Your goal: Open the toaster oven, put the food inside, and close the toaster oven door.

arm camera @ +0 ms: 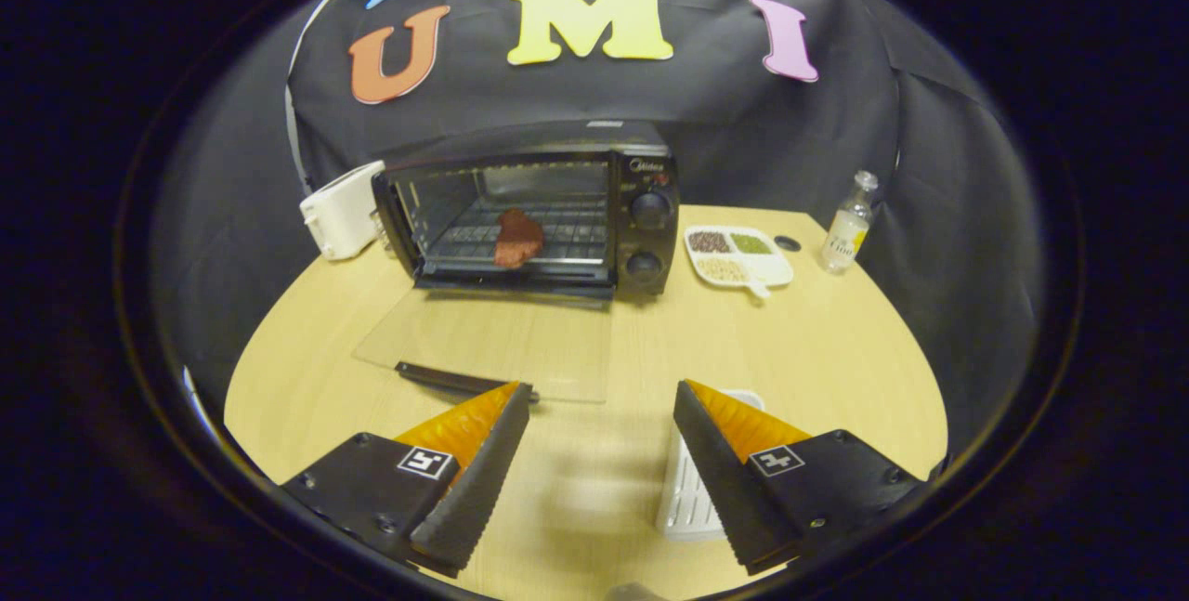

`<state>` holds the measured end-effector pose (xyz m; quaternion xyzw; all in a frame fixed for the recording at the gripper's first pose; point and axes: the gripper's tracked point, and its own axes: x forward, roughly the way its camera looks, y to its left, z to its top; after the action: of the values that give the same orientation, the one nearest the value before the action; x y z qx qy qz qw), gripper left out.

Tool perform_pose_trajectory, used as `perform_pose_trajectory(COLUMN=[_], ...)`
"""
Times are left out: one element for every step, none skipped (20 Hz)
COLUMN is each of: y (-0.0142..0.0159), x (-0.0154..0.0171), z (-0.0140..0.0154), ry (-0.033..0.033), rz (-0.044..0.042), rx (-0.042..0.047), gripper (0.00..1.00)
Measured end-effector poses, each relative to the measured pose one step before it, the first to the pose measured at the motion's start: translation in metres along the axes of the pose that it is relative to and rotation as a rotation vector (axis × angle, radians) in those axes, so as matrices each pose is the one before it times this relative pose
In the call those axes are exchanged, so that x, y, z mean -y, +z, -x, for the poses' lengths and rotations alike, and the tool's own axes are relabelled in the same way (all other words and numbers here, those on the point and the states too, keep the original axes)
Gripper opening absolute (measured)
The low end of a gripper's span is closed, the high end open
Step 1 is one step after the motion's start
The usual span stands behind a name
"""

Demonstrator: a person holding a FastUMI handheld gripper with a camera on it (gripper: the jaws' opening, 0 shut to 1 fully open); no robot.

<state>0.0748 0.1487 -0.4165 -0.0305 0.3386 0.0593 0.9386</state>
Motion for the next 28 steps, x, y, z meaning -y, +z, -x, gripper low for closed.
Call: perform_pose_trajectory(y=[-0.00943,-0.00921,-0.00722,-0.00686,-0.00377,-0.00488,-0.00183,-0.00213,-0.00101,-0.00001,0.00052,0.00003,0.00082,-0.00002,0.00106,0.00211,0.00041,0.00116,0.00028,0.00151,0.00292,0.0013,0.00193,0.00312,0.00254,0.0041,0.00339,0.00638], x=[-0.00684,-0.00781,-0.00892,-0.00757,-0.00754,-0.00756,-0.0059,-0.00583,-0.00553,-0.00494,-0.00381,-0.00344,-0.00238,-0.00113,0.00027,0.00344,-0.00149,0.00052,0.00018,0.00009,0.0014,-0.00038,-0.00132,0.00097,0.00007,0.00183,-0.00046,-0.00079], z=[-0.002,-0.00394,-0.00389,-0.00456,-0.00562,-0.00605,-0.00597,-0.00846,-0.00593,-0.00576,-0.00623,-0.00612,-0.00565,-0.00546,-0.00412,-0.00578,-0.00261,-0.00196,-0.00176,-0.00105,0.00056,0.00077,0.00126,0.00252,0.00235,0.00351,0.00514,0.00602], ry=[0.01039,0.01165,0.01271,0.01038,0.00774,0.00676,0.00256,0.00316,0.00457,0.00187,-0.00067,-0.00023,-0.00324,-0.00249,-0.00623,-0.0013,0.00094,-0.00058,0.00147,0.00126,-0.00603,0.0026,0.00394,0.00037,0.00115,-0.00112,0.00355,0.00177], rz=[0.00479,-0.00088,-0.00396,-0.00407,-0.00354,0.00228,0.00457,0.00703,0.00452,0.00337,0.00138,0.00026,0.00034,0.00095,-0.00466,-0.00918,-0.0053,-0.00046,-0.00303,-0.00236,-0.00108,0.00052,0.0003,0.00339,0.0057,-0.00295,-0.00345,0.00053], rx=[-0.01811,-0.01539,-0.01595,-0.01519,-0.00903,-0.01148,-0.00897,-0.00823,-0.00724,-0.00375,-0.0051,-0.00568,-0.00626,-0.00719,-0.00332,-0.00287,-0.00493,-0.00879,-0.00263,0.00282,0.00211,-0.00172,-0.00332,0.00153,-0.00104,0.00204,0.002,0.00783], gripper=[1.0,1.0,1.0,1.0,1.0,1.0,1.0,1.0,1.0,1.0,1.0,1.0,1.0,1.0,1.0,1.0,1.0,1.0,1.0,1.0,1.0,1.0,1.0,1.0,1.0,1.0,1.0,1.0])
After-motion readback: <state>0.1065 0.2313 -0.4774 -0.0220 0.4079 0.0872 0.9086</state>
